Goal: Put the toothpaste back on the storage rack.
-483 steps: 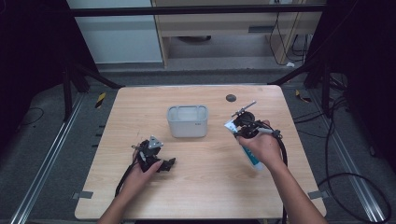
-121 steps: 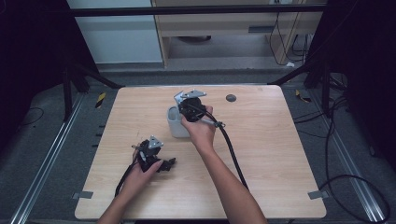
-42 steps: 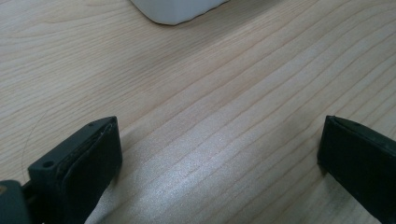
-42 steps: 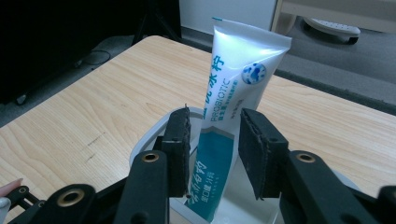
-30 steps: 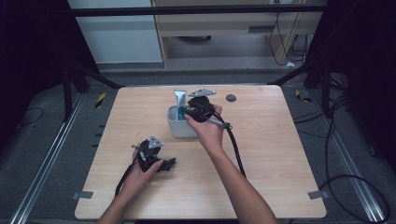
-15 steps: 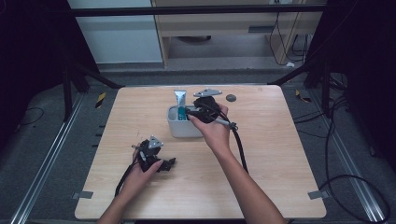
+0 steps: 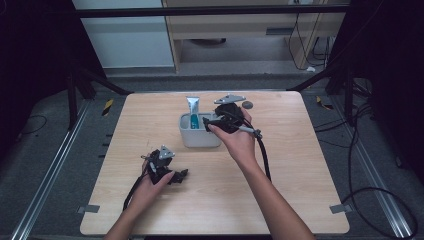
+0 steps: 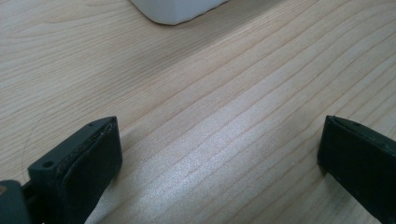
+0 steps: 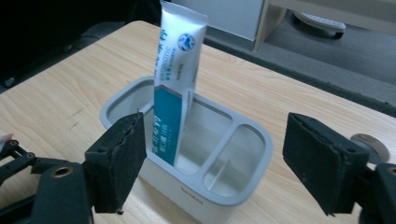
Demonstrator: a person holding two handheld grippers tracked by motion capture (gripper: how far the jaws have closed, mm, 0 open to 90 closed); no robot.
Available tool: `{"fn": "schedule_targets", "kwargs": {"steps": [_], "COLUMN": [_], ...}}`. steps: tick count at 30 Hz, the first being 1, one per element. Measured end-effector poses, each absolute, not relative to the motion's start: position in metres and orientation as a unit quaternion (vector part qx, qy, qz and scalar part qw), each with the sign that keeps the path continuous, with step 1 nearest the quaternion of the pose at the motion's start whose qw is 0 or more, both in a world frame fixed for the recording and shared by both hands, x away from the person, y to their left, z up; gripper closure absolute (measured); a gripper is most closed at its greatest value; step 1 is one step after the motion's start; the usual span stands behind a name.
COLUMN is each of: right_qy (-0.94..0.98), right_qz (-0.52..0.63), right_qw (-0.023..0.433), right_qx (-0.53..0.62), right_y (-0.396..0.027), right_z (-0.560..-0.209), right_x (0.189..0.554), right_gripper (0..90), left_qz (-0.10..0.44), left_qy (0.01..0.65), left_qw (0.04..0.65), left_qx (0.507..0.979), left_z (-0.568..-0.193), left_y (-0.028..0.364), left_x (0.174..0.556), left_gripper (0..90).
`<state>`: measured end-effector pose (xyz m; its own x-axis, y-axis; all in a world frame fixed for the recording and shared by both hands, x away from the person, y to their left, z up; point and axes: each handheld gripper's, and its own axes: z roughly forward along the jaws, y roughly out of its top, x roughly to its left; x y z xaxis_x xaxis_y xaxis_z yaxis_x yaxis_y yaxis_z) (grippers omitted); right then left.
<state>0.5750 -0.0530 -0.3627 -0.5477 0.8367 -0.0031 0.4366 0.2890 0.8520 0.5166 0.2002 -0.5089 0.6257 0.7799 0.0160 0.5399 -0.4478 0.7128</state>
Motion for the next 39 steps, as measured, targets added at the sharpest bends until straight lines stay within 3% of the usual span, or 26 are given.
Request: {"fn": "schedule_targets", "kwargs": {"steps": [24, 31, 39], "right_qy": [0.752, 0.750, 0.764], "right_qz": [0.412, 0.398, 0.357], "right_qw": [0.255, 0.262, 0.266], "right_qx": [0.447, 0.459, 0.467], "right_y": [-0.114, -0.144, -0.170], "right_z": [-0.368, -0.384, -0.401], "right_x": [0.561, 0.549, 0.539], "right_gripper": [10.3, 6.2, 7.7], "left_qz": [0.174, 0.174, 0.174], "left_qy": [0.396, 0.395, 0.396], "left_qw": [0.344, 0.344, 0.344], "left_qx": [0.834, 0.834, 0.834], "left_z": [-0.509, -0.509, -0.509], "left_y": [0.200, 0.200, 0.200], "left_x": [0.517, 0.517, 0.517], "left_gripper": [0.0, 0.0, 0.0]}}
